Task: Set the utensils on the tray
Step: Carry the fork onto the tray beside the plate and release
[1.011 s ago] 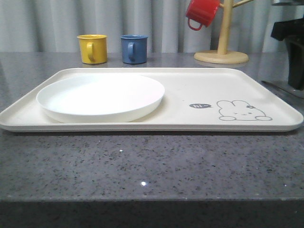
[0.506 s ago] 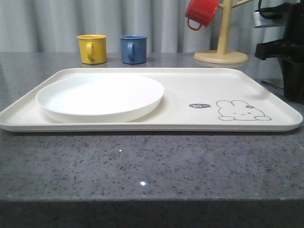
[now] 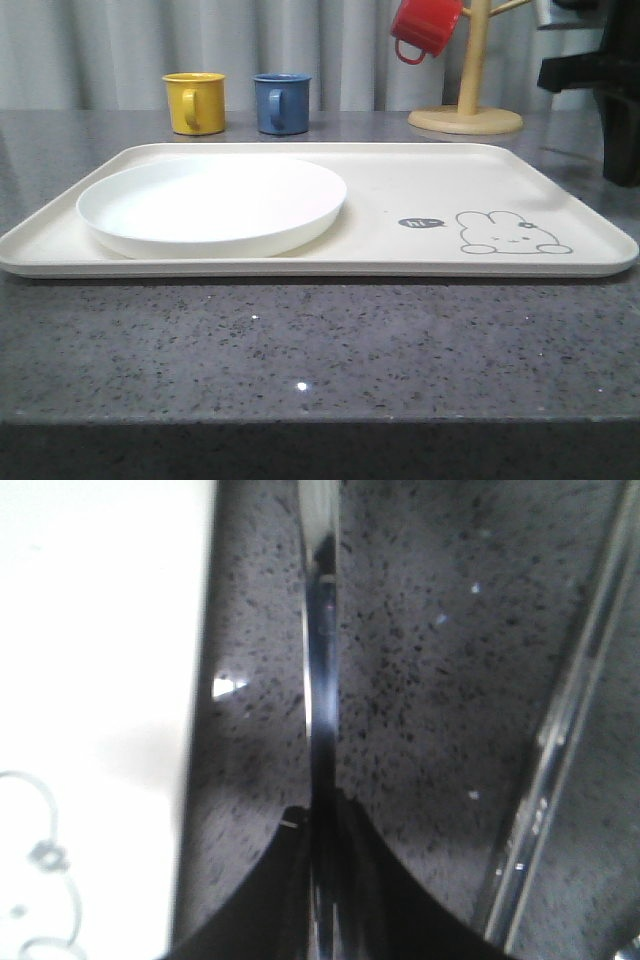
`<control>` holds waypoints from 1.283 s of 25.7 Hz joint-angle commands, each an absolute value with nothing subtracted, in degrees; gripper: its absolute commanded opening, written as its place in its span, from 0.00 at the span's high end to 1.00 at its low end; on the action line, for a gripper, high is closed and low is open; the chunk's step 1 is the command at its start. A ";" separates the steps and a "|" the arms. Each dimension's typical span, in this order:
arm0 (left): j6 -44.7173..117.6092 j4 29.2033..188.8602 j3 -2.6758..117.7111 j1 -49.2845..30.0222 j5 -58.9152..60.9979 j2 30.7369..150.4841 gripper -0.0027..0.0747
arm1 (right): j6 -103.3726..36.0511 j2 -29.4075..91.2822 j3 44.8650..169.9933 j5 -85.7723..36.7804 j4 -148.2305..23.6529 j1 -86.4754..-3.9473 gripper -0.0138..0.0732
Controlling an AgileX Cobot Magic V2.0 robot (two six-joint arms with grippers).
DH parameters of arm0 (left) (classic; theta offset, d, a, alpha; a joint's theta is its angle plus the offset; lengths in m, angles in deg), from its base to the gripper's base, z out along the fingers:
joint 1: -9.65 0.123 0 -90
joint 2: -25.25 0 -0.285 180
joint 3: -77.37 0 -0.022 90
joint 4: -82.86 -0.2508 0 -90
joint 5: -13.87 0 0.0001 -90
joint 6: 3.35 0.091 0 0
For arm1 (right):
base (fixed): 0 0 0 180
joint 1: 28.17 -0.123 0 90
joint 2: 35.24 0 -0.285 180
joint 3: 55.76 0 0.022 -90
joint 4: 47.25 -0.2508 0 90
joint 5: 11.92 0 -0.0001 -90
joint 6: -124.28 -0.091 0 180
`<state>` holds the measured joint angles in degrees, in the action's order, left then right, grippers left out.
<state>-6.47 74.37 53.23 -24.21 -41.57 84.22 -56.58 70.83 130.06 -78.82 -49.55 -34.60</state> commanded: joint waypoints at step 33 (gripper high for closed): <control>-7.15 74.00 54.78 -24.51 -37.20 84.10 0.49 | -84.35 77.89 143.25 -71.93 -52.01 -54.27 0.52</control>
<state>-6.47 74.37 53.23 -24.21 -40.45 84.22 -84.99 82.57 141.32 -74.32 -53.65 -54.17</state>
